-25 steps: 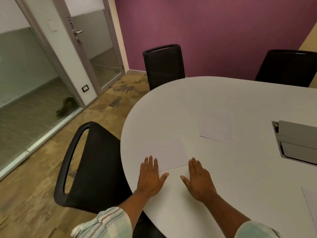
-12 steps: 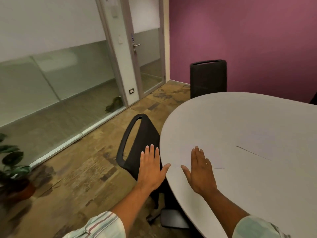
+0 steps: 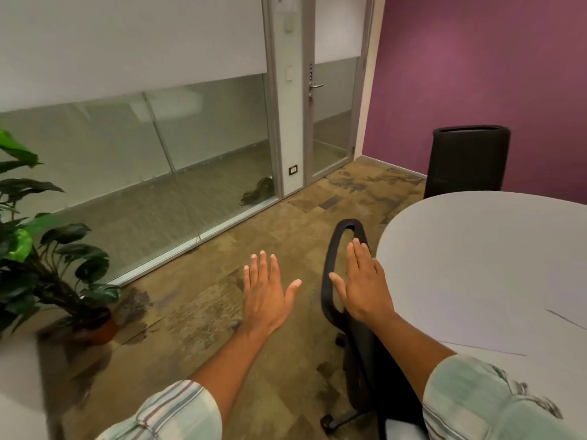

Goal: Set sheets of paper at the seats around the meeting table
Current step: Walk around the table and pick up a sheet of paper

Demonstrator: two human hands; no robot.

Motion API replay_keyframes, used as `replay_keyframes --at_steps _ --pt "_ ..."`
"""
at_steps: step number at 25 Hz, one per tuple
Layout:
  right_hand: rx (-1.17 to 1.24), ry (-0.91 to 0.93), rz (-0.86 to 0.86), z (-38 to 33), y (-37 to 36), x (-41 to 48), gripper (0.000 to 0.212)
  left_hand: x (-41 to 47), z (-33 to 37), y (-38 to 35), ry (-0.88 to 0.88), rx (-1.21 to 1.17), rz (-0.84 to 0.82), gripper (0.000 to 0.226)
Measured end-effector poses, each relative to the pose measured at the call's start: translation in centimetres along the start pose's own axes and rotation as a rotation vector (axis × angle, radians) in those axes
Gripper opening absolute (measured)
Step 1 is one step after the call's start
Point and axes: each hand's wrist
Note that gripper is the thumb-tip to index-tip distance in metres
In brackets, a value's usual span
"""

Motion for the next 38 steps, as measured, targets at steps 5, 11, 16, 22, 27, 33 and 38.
replay_keyframes --at_steps 5,11,16,22,27,33,38 --pt "0.056 0.024 0.008 -8.7 -3.7 6.7 0.083 4.3 -10.2 0.6 0.016 0.045 0.010 0.094" --pt "0.040 0.060 -0.015 -13.4 -7.6 13.6 0.085 10.3 -16.3 0.3 0.027 0.074 -0.007 0.093" --pt "0.011 0.083 -0.042 -13.6 -11.7 20.7 0.086 17.6 -18.6 -1.4 -0.003 0.090 -0.004 0.092" --pt "0.041 0.028 -0.078 -11.2 -16.9 32.4 0.087 30.6 -20.1 -5.4 -0.024 0.106 -0.027 0.093" --pt "0.050 -0.002 -0.109 -7.7 -19.4 42.1 0.087 41.3 -19.2 -8.9 -0.037 0.092 -0.092 0.094" --pt "0.054 -0.063 -0.106 -3.7 -20.7 51.9 0.087 52.8 -17.4 -13.2 -0.106 0.072 -0.120 0.093" --pt "0.043 -0.150 -0.075 1.4 -22.7 60.4 0.088 64.7 -14.5 -17.5 -0.225 0.040 -0.110 0.094"
Point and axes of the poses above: each hand's wrist, its own x-axis towards the middle knuckle, its own y-axis out of the back of the hand, z = x × y, and after that the axes turned 5 degrees about x, right-handed
